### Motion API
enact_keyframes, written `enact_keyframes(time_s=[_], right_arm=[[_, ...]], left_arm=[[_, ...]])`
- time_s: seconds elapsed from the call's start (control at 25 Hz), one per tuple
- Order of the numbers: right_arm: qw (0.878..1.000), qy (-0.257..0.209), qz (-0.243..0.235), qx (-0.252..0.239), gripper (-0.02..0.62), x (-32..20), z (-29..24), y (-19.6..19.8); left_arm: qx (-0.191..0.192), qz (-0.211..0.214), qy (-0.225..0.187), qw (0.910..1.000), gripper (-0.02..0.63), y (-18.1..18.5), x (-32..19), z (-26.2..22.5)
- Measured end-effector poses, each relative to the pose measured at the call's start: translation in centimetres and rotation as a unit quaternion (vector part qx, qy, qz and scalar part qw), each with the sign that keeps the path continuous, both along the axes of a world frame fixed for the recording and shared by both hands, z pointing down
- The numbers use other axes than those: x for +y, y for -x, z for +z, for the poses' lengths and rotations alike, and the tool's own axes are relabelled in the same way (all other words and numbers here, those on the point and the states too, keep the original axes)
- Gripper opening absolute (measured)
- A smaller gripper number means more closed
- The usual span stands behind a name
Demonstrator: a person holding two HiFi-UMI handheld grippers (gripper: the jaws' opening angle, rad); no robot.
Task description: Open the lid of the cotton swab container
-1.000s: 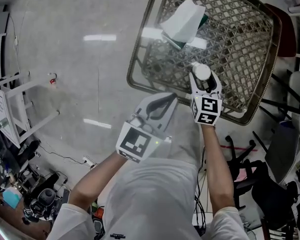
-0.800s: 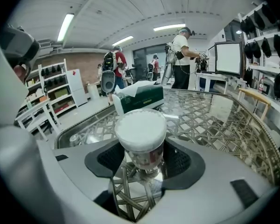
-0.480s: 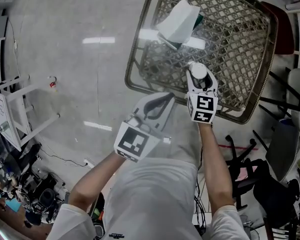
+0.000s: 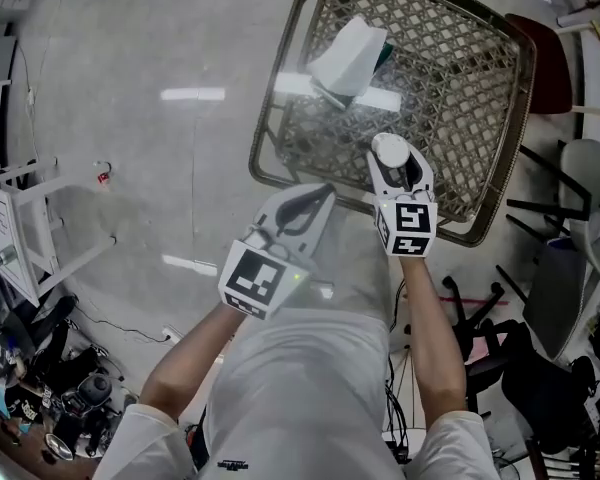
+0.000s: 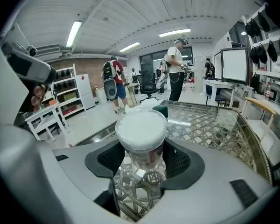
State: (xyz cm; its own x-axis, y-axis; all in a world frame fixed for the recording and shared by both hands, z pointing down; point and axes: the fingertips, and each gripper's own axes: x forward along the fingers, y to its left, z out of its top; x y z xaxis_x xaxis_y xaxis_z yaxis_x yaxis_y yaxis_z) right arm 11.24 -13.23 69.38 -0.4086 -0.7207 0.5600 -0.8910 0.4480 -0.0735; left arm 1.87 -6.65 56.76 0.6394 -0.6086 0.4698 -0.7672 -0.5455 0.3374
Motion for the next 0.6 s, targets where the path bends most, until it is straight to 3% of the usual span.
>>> enact_keyframes(time_s=[0.6], right_arm=[[0.995,-0.047,-0.084,-0.002,0.247,3.6,-15.4,0.5]], left_arm=[[0.025,0.003,-0.064,0.9976,0.002,0.7,0.3,-10.5]])
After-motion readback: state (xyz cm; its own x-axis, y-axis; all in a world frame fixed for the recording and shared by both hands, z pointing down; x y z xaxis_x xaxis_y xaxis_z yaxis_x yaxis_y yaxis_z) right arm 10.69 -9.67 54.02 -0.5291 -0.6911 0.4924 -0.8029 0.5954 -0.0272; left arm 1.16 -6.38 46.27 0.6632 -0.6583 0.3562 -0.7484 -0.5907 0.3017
